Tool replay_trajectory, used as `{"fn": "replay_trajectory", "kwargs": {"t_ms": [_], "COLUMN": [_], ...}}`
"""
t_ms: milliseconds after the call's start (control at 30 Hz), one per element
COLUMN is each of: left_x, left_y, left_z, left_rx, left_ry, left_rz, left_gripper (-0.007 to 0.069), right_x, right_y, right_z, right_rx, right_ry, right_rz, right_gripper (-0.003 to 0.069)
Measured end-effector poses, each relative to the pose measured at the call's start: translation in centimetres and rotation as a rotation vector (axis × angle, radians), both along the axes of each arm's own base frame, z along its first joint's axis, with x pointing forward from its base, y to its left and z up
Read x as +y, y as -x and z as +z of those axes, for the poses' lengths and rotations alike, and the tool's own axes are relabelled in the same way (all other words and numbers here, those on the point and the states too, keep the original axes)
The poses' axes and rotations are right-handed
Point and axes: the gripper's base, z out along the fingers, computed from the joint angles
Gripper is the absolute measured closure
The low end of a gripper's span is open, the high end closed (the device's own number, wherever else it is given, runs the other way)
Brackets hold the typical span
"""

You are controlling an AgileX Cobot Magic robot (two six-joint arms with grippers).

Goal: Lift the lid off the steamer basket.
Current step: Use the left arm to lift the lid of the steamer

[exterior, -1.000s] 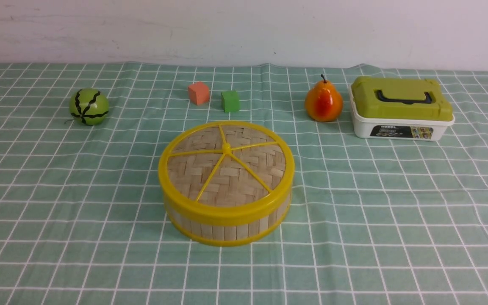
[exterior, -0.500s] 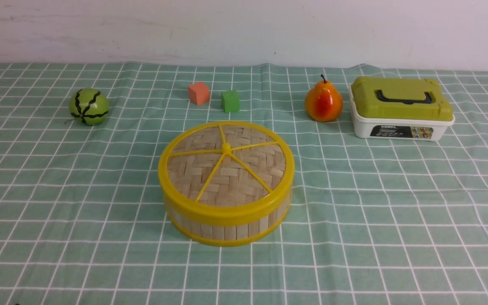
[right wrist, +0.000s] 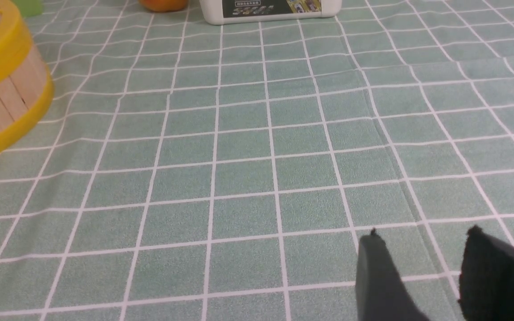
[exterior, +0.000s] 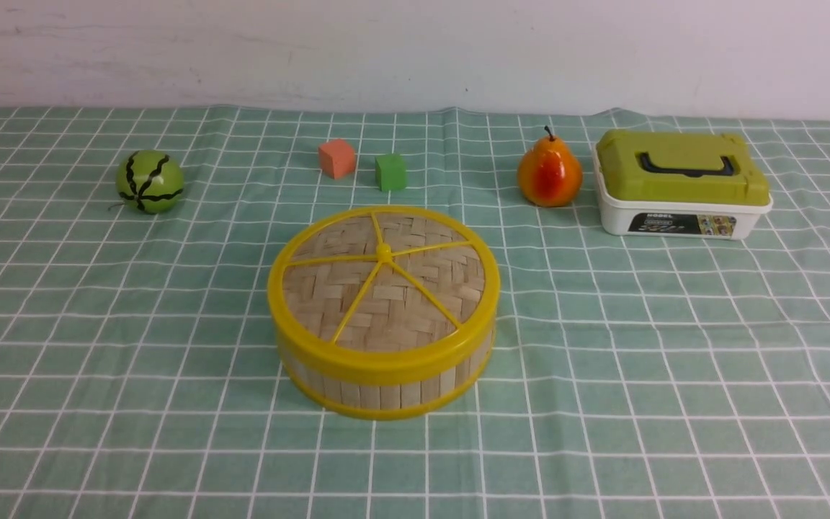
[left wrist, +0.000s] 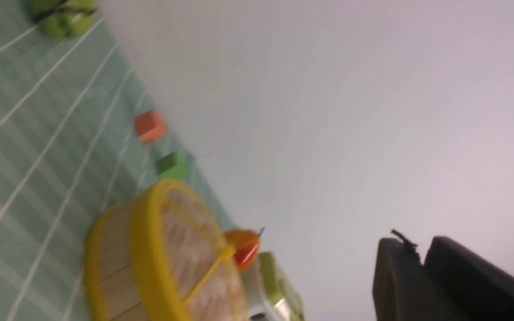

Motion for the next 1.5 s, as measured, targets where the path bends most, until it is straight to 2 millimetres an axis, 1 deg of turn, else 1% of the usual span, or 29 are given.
{"fn": "replay_trajectory", "kwargs": {"t_ms": [33,67,100,133,200,367,400,433,467,500,533,567,600,633,700,800,867,900,933,1000,1033,1067,1100,1133,1167,1200,1333,1467,1500], "left_x": [0.0,-0.1,-0.2,-0.7,-1.3,-3.3,-3.5,-3.5,-3.8,-4.2,-4.4,-5.0,-5.1,-6.2,-8.1,-11.7,-13.9,-14.1,-15.6,-16.9,-17.1,-17.8,-17.9,-18.5,-18.6,-19.1,-20.5,-21.3,-21.5], "left_y": [0.0,0.1,0.0,-0.9,-2.4,-8.6,-9.8,-10.0,-12.6,-14.3,-15.1,-16.7,-17.0,-18.7,-20.7,-24.0,-26.0,-26.2,-27.6,-29.3,-29.6,-31.0,-31.2,-32.5,-32.6,-33.7,-35.8,-36.6,-36.9], "left_z": [0.3,1.6,2.5,4.1,4.8,6.0,5.8,6.1,6.1,6.2,6.5,6.4,6.6,6.6,6.2,4.9,4.1,4.0,3.5,3.7,4.1,4.6,5.1,5.7,5.8,6.0,4.2,2.6,1.9], "left_rx": [0.0,-0.012,-0.003,0.065,0.175,0.669,0.733,0.746,0.857,0.908,0.922,0.956,0.954,0.976,1.007,1.062,1.103,1.109,1.138,1.143,1.135,1.12,1.107,1.073,1.07,1.047,1.054,1.071,1.082], "left_ry": [-0.01,-0.03,-0.056,-0.122,-0.183,-0.43,-0.467,-0.479,-0.552,-0.591,-0.612,-0.637,-0.643,-0.667,-0.708,-0.814,-0.87,-0.872,-0.914,-0.965,-0.968,-1.0,-1.001,-1.008,-1.008,-1.006,-1.018,-1.057,-1.08], "left_rz": [0.001,-0.006,-0.014,-0.049,-0.094,-0.318,-0.339,-0.35,-0.401,-0.438,-0.456,-0.493,-0.498,-0.544,-0.611,-0.712,-0.738,-0.737,-0.737,-0.706,-0.7,-0.658,-0.65,-0.613,-0.609,-0.587,-0.579,-0.571,-0.563], "left_gripper": [0.0607,0.0638,0.0637,0.0637,0.0637,0.0637,0.0637,0.0637,0.0637,0.0637,0.0637,0.0637,0.0637,0.0637,0.0637,0.0637,0.0637,0.0637,0.0637,0.0637,0.0637,0.0637,0.0637,0.0637,0.0637,0.0635,0.0576,0.0481,0.0428], "right_x": [0.0,0.0,0.0,0.0,0.0,0.0,0.0,0.0,0.0,0.0,0.0,0.0,0.0,0.0,0.0,0.0,0.0,0.0,0.0,0.0,0.0,0.0,0.0,0.0,0.0,0.0,0.0,0.0,0.0], "right_y": [0.0,0.0,0.0,0.0,0.0,0.0,0.0,0.0,0.0,0.0,0.0,0.0,0.0,0.0,0.0,0.0,0.0,0.0,0.0,0.0,0.0,0.0,0.0,0.0,0.0,0.0,0.0,0.0,0.0], "right_z": [0.0,0.0,0.0,0.0,0.0,0.0,0.0,0.0,0.0,0.0,0.0,0.0,0.0,0.0,0.0,0.0,0.0,0.0,0.0,0.0,0.0,0.0,0.0,0.0,0.0,0.0,0.0,0.0,0.0], "right_rx": [0.0,0.0,0.0,0.0,0.0,0.0,0.0,0.0,0.0,0.0,0.0,0.0,0.0,0.0,0.0,0.0,0.0,0.0,0.0,0.0,0.0,0.0,0.0,0.0,0.0,0.0,0.0,0.0,0.0], "right_ry": [0.0,0.0,0.0,0.0,0.0,0.0,0.0,0.0,0.0,0.0,0.0,0.0,0.0,0.0,0.0,0.0,0.0,0.0,0.0,0.0,0.0,0.0,0.0,0.0,0.0,0.0,0.0,0.0,0.0], "right_rz": [0.0,0.0,0.0,0.0,0.0,0.0,0.0,0.0,0.0,0.0,0.0,0.0,0.0,0.0,0.0,0.0,0.0,0.0,0.0,0.0,0.0,0.0,0.0,0.0,0.0,0.0,0.0,0.0,0.0], "right_gripper": [0.0416,0.0416,0.0415,0.0415,0.0415,0.0415,0.0415,0.0415,0.0415,0.0415,0.0415,0.0415,0.0415,0.0415,0.0415,0.0415,0.0415,0.0415,0.0415,0.0415,0.0415,0.0415,0.0415,0.0415,0.0415,0.0415,0.0415,0.0415,0.0415]}}
